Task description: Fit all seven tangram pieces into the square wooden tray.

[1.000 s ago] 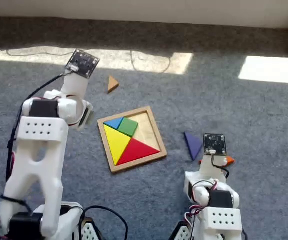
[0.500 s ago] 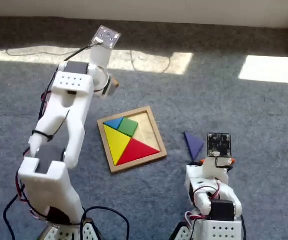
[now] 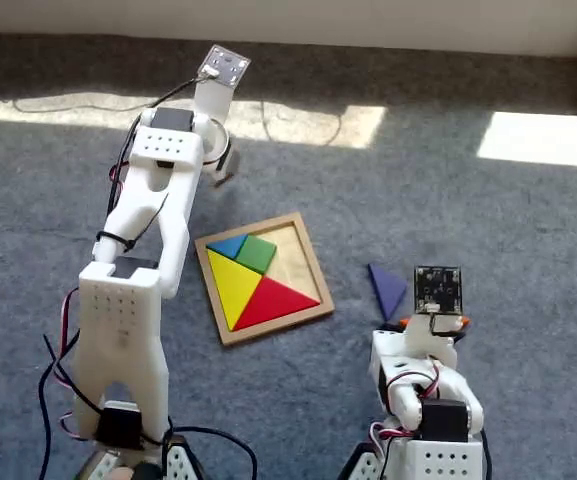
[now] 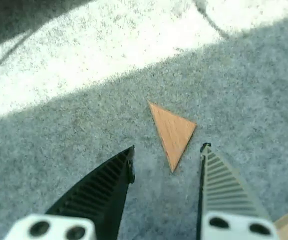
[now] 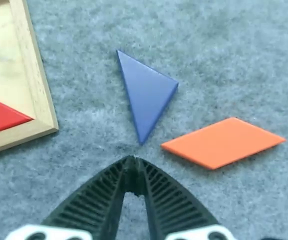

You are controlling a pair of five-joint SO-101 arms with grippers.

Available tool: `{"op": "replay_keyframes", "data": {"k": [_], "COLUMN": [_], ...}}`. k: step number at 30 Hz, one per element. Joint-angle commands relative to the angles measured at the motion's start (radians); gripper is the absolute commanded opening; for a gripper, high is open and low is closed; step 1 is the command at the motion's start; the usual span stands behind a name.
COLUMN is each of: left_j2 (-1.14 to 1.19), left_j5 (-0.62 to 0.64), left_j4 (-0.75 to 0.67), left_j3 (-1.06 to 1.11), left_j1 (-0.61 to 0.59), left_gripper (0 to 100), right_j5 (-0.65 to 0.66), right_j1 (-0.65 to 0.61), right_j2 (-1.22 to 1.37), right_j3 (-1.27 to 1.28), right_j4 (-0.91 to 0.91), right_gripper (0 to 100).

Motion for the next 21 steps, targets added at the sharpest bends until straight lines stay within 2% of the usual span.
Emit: {"op": "replay_keyframes", "data": {"k": [1, 9, 21], "left_j2": [0.053, 0.208, 0.295], "left_j5": [0.009, 0.009, 0.014], "left_j4": [0.006, 0.014, 0.014], "left_j3": [-0.139, -0.3, -0.397], "left_j1": [0.013, 0.015, 0.027], "left_gripper": [22, 22, 21], "right_j5": [-0.008, -0.008, -0.008], "right_j1": [0.012, 0.012, 0.012], "right_j2": [-0.013, -0.013, -0.013], "right_j3": [0.107, 0.107, 0.107], "right_j4": [0.002, 0.002, 0.002], "right_gripper": [0.5, 0.5, 0.5]}}
